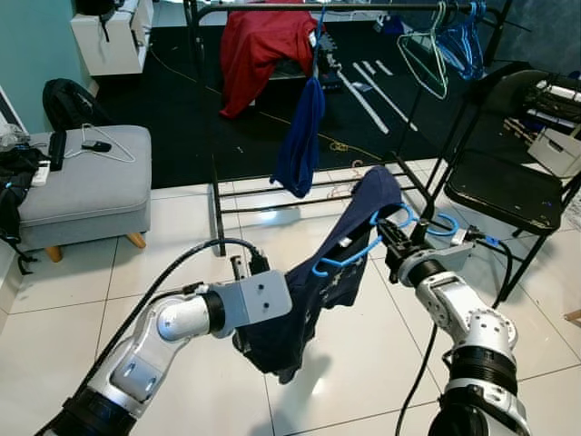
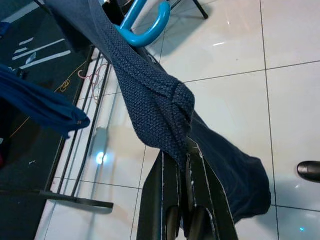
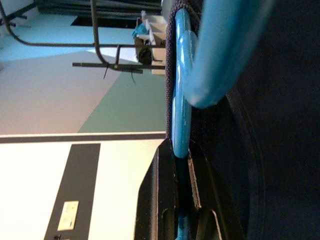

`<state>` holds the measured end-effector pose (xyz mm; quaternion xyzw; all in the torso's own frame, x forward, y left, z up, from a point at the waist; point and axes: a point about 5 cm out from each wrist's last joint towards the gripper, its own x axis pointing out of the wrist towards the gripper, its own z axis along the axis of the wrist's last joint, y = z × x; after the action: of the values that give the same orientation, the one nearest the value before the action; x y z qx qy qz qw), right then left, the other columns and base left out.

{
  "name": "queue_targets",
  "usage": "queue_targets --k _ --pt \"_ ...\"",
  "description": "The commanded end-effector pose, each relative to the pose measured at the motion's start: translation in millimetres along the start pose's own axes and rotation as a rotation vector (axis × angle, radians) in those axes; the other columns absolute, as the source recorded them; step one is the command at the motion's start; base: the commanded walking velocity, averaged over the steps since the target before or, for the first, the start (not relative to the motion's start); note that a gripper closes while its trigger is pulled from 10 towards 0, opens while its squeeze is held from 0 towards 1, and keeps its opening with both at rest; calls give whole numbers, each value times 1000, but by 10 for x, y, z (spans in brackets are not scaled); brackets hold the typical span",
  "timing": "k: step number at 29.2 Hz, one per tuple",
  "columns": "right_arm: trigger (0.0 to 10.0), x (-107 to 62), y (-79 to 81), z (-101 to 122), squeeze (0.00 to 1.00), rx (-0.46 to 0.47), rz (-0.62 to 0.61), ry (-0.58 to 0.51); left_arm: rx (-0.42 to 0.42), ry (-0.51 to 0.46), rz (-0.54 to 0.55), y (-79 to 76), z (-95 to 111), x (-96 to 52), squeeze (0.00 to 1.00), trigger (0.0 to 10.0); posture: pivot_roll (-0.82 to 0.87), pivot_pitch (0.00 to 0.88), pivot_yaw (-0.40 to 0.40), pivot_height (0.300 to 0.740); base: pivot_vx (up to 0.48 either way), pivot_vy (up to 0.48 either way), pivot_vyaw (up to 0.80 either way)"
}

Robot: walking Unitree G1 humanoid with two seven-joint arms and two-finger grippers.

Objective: Hang hanger

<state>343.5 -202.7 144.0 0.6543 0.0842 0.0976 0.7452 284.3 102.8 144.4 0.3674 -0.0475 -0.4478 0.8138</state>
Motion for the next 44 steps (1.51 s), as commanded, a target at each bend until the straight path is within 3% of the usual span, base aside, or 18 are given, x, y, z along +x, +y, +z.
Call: queue_targets --k 1,13,20,29,32,34,44 --pt "10000 -15 64 24 0 -8 43 -7 0 18 -18 -23 -30 16 0 10000 -35 127 -41 740 0 0 0" --pt "10000 -28 6 29 0 -16 11 -2 7 -10 -33 10 38 32 0 10000 -35 131 -38 740 0 0 0" --pt "10000 -33 -46 70 0 -42 -29 -24 -28 -180 -221 -165 302 -136 0 10000 -29 133 -41 740 0 0 0" --pt "10000 -25 -19 74 0 -40 -24 -30 -61 -229 -252 -155 389 -136 0 10000 -28 131 -37 740 0 0 0" --pt "10000 -12 8 63 0 -35 -11 -26 -73 -219 -251 -152 390 -113 0 10000 -25 131 -38 740 0 0 0" --pt "10000 3 64 -2 0 -45 17 16 -44 -139 -216 -137 297 -29 0 10000 -27 131 -38 740 0 0 0" --pt "10000 -8 63 -65 0 -46 22 49 -14 -21 -125 -35 133 93 0 10000 -33 131 -38 740 0 0 0"
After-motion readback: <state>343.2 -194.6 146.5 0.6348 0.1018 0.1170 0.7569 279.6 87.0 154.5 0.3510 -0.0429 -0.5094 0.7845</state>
